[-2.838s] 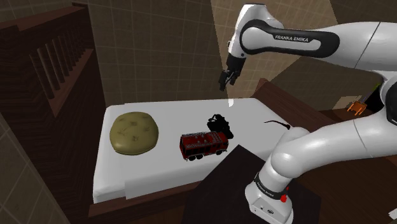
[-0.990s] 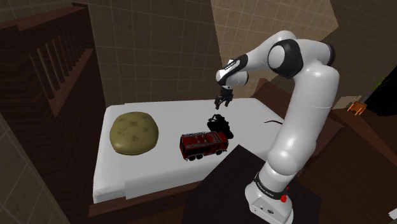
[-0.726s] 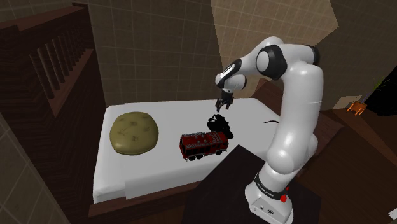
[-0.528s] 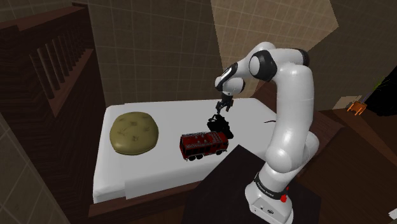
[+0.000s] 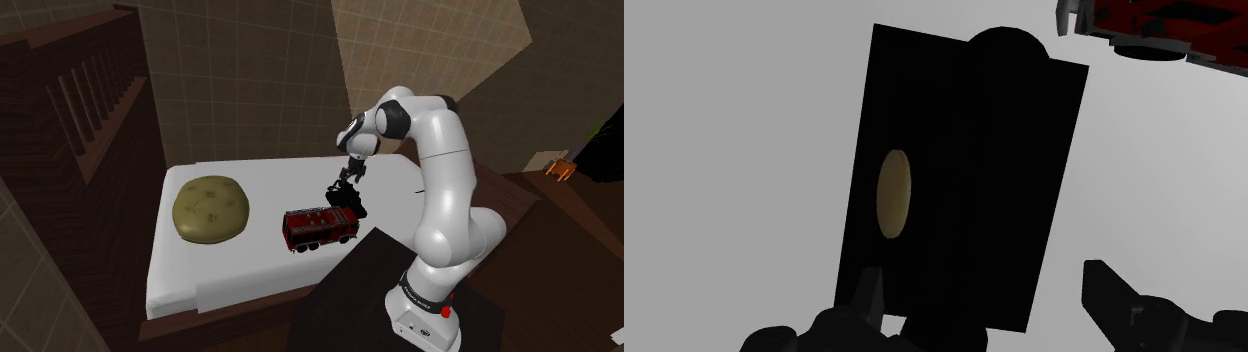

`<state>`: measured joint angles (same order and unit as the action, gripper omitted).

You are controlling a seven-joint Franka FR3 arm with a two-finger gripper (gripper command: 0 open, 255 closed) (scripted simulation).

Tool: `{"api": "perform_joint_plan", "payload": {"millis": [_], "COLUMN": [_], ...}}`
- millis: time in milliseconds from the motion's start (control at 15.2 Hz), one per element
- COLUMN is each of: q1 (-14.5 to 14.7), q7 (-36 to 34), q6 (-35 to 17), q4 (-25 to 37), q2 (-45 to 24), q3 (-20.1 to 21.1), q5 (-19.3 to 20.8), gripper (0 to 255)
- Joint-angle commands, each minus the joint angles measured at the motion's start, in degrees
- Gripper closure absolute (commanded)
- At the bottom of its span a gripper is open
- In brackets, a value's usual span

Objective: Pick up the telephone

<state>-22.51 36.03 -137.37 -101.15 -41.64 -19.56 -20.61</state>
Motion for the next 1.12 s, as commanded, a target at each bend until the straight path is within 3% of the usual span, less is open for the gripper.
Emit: {"api": "perform_joint_plan", "payload": {"millis": [0,396,462,1056], "q1": [-0.54,-1.25,-1.18,-1.25], "q7": [0.36,0.9,0.83,0.9], "q6": [-0.71,-2.59,-2.64,-2.59], "q4": [0.66,1.61,1.57,1.61], "q2": [-1.41,-4.23,-4.23,-4.23], "q3": [0.43,1.38,1.4,1.38], "q5": [-0.48,-1.39,-1.39,-1.39], "gripper": [0,0,255,255]}}
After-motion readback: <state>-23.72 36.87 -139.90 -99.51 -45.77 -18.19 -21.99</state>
